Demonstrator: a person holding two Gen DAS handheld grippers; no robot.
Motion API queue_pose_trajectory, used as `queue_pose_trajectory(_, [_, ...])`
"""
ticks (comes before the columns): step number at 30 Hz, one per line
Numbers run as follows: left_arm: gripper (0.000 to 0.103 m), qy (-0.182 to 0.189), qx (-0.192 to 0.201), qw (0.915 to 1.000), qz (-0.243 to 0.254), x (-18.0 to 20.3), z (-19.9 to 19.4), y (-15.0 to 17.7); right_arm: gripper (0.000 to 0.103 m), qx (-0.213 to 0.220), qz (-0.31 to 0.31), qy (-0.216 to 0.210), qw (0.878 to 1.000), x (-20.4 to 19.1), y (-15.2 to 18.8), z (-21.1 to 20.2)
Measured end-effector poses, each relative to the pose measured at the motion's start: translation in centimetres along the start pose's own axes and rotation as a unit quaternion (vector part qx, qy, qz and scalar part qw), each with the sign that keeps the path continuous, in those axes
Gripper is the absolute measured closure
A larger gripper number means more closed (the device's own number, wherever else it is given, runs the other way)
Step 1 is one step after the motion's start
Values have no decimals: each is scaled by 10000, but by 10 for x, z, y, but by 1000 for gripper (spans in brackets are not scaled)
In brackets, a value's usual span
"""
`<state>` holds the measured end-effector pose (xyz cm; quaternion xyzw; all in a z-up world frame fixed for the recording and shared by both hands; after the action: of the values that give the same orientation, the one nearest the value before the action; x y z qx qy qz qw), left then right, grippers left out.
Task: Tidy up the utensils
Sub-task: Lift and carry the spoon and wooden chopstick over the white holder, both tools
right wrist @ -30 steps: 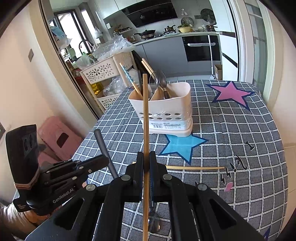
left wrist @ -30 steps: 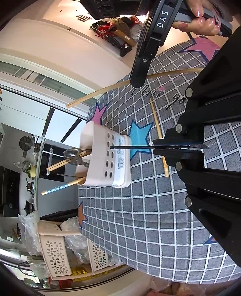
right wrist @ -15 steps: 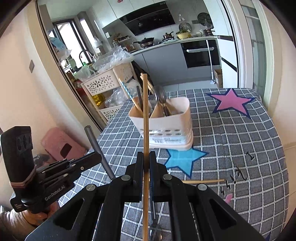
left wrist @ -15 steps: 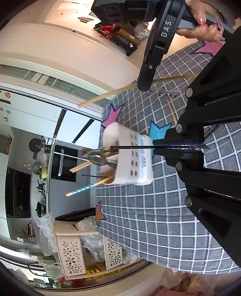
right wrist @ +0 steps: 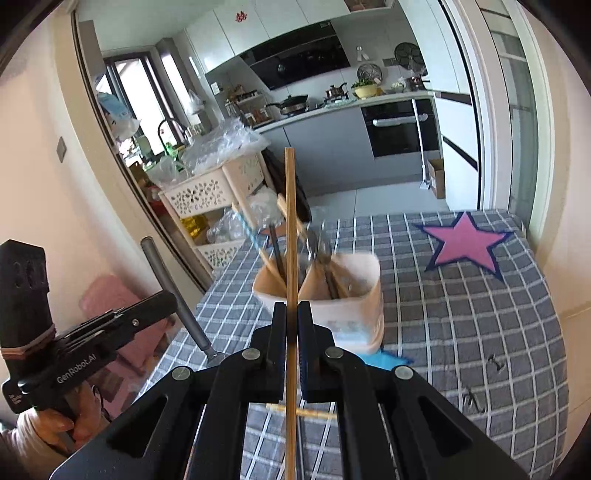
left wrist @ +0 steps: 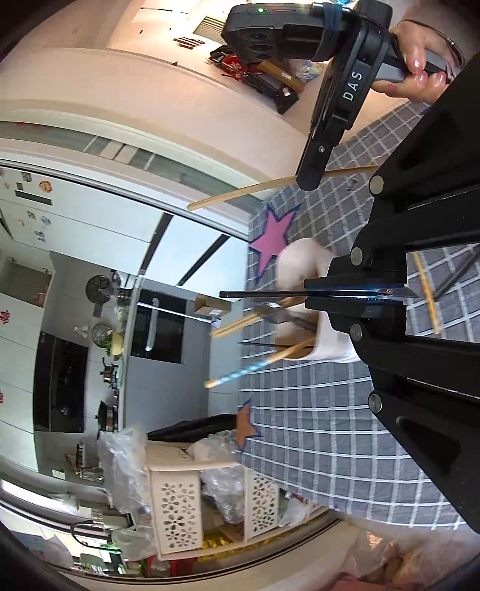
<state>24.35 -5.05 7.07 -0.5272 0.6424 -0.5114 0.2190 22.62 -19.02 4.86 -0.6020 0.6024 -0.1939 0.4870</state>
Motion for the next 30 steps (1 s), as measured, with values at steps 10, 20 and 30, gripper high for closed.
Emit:
queue_pose_trajectory(10, [68,20,237,9997,-77,-10,26,-45,97,300,-94,208,9993,12,-37,34])
queue_pose_trajectory(20, [68,-29,296,9994,-150,-21,61,-59,97,744,-342,515,9953,23,-62,65])
queue_pose_trajectory(30, [68,-141,2,9992,-362,-38,105,-34,97,1152,-768,672,9881,20,-89,105])
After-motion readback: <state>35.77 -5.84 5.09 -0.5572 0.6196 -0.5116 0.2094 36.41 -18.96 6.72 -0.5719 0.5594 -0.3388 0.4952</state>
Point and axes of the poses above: each gripper's, at about its wrist camera, not at the fingertips, and z roughly the way its jaws point, x to its right, y to its underside, the point moved 10 cm from there along z, roughly the way its jaws point, and after that the axes turned 10 degrees about x, right-handed, at the moved point
